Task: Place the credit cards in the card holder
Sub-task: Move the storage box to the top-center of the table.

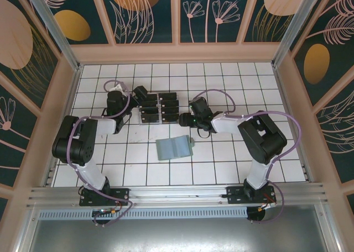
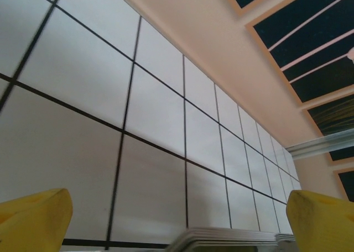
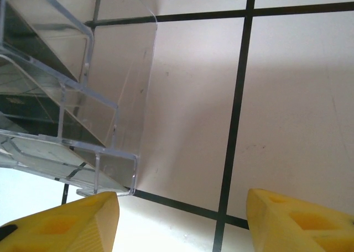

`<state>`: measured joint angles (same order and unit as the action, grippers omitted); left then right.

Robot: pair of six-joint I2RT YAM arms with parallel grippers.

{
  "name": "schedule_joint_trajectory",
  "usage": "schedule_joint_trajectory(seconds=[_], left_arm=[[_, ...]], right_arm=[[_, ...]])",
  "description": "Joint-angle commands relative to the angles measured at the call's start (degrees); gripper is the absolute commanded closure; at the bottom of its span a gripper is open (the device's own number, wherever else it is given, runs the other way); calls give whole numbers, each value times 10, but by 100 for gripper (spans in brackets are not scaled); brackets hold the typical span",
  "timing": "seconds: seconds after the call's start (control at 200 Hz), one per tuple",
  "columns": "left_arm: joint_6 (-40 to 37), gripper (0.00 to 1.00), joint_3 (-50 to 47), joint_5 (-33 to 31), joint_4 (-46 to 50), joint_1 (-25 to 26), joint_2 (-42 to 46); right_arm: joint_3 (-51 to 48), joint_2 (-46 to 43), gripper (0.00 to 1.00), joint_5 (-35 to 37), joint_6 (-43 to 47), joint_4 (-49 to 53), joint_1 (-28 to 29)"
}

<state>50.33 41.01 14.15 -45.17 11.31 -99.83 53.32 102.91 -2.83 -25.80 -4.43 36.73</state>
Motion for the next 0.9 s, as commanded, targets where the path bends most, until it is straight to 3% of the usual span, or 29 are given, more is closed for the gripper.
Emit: schedule_joint_trajectory(seconds=[0.0, 0.596, 0.896], left_arm=[[13, 1, -7, -1, -43, 20, -9], [37, 1, 50, -25, -63, 102, -68], [43, 1, 130, -32, -48, 153, -123]], right_arm=[[10, 13, 38, 17, -6, -15, -8], [-26, -3, 40, 48, -20, -31, -50], [-61, -33, 41, 52, -21, -37, -111]])
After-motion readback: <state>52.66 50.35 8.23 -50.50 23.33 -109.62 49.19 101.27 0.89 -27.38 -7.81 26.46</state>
